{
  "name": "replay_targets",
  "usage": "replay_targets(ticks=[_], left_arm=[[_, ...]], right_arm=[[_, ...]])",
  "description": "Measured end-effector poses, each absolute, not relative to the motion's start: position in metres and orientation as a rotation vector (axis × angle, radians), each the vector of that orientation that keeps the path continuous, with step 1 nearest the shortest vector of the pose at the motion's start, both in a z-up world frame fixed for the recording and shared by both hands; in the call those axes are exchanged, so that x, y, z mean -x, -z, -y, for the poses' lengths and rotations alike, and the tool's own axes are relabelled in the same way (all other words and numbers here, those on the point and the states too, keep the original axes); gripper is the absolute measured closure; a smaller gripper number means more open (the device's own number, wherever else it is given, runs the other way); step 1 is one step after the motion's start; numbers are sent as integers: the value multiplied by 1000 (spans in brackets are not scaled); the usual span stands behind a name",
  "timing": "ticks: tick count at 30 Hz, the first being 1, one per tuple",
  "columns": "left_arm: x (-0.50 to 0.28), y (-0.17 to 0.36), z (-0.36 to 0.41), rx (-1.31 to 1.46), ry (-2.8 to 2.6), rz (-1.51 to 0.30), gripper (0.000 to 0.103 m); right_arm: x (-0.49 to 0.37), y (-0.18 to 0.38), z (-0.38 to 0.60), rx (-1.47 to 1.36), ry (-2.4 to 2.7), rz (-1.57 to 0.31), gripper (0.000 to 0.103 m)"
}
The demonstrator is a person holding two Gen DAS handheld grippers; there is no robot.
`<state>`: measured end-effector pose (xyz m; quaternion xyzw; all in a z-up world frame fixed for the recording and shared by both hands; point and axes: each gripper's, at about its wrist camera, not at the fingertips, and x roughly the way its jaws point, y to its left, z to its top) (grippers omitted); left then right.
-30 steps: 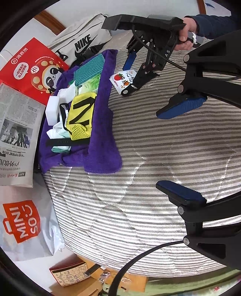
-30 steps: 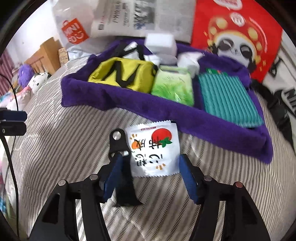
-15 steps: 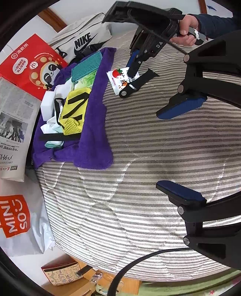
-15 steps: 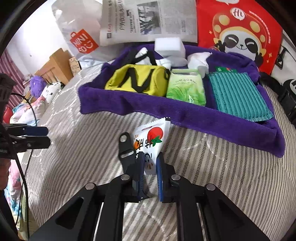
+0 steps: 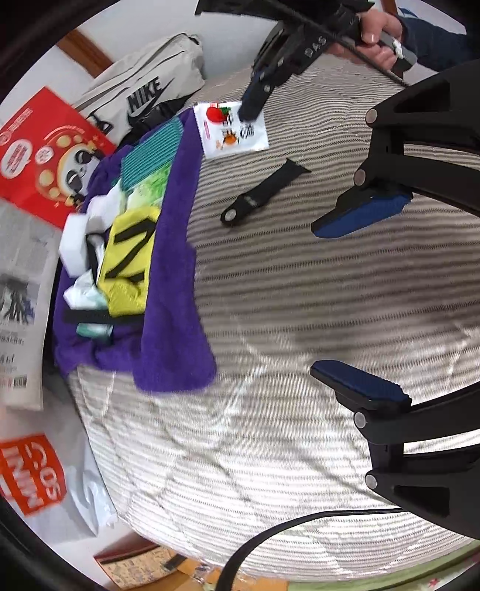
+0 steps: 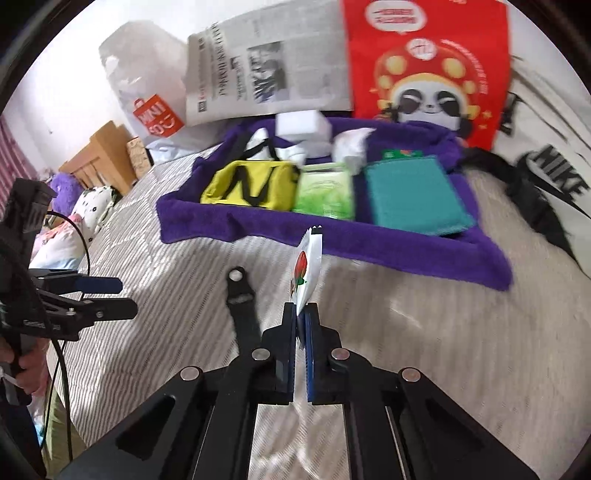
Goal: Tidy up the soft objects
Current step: 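Lift the packet with the right tool while the left grasps the black strap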
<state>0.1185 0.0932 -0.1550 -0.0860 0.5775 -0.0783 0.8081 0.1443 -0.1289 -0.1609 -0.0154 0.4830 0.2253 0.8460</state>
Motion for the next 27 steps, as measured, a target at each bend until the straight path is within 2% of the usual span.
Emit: replay_targets(ticks=[14,17,20,27], left_arm=[[-155,171,2,155,121,-1231,36],[-158,177,20,65,76,-1217,34],[-159,183,35,-21,77,-1216,22],[-144,184,13,-71,56,-1217,19]], right_arm=[[-101,143,226,-57,-360,-1019,99],[-93,143,235,-65,-351,-1015,99],[-87,143,242,-81,-354,-1011,99],[-81,145,244,-91,-367,-1005,99]])
